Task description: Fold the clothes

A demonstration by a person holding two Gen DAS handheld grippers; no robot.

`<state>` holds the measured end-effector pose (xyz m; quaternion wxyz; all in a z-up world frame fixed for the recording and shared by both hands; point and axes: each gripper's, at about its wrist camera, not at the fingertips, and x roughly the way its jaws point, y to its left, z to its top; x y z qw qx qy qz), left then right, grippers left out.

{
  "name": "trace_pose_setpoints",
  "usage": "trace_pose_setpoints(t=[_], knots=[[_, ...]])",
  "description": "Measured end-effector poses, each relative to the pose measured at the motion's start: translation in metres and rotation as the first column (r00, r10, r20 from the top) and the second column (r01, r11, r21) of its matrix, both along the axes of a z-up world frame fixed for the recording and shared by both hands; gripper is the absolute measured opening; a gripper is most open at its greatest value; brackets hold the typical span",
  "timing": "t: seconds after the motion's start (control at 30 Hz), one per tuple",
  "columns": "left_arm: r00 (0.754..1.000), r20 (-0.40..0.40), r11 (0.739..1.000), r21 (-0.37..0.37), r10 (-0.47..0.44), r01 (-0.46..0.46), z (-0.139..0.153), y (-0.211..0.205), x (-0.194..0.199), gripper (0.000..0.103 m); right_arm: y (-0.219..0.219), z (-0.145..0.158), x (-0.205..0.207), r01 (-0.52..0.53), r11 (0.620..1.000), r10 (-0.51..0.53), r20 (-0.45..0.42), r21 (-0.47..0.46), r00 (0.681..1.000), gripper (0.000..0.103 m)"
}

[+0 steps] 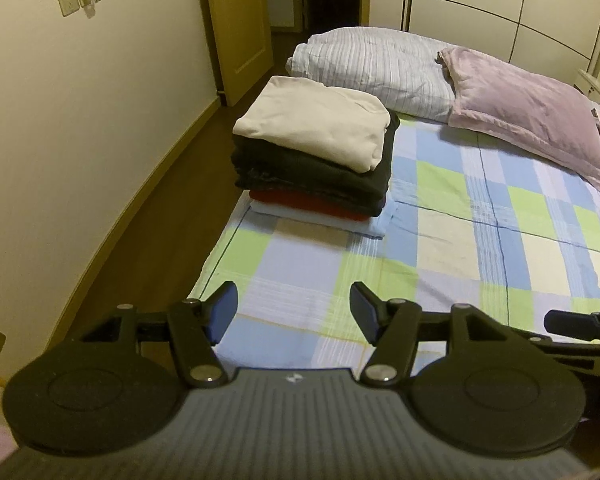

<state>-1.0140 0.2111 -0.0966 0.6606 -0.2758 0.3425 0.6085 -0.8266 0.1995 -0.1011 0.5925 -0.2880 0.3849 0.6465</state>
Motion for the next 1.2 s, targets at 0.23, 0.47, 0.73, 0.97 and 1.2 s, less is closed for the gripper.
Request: trace_pose_setpoints(t=[0.23,0.47,0.73,0.97,1.2], knots=[[0.999,-0.011,0.999,-0.022,-0.032,0.031,-0.006,0.012,-0.006,0.058,0.005,-0.006,-0.004,0.054,0.998,-0.055,-0.024,-0.043,0.998,0.061],[0.996,-0.010,0.995,-0.047,-0.089,0.088,-0.014,0.049,-0.021,0.058,0.036,-0.011,-0.019,0.112,0.991,-0.116,-0.039,-0.078,0.993,0.061],[0.991,0.010,0.989,-0.071,-0.131,0.131,-0.024,0.094,-0.042,0.058,0.073,-0.017,-0.049,0.144,0.985,-0.146,-0.020,-0.098,0.989,0.061],[0.986,0.030,0.982,-0.095,-0.162,0.164,-0.034,0.121,-0.050,0.058,0.090,-0.025,-0.060,0.184,0.975,-0.186,-0.001,-0.127,0.983,0.061],[0.982,0.029,0.976,-0.110,-0.188,0.190,-0.048,0.135,-0.049,0.058,0.104,-0.034,-0.062,0.215,0.968,-0.217,-0.004,-0.128,0.976,0.061]])
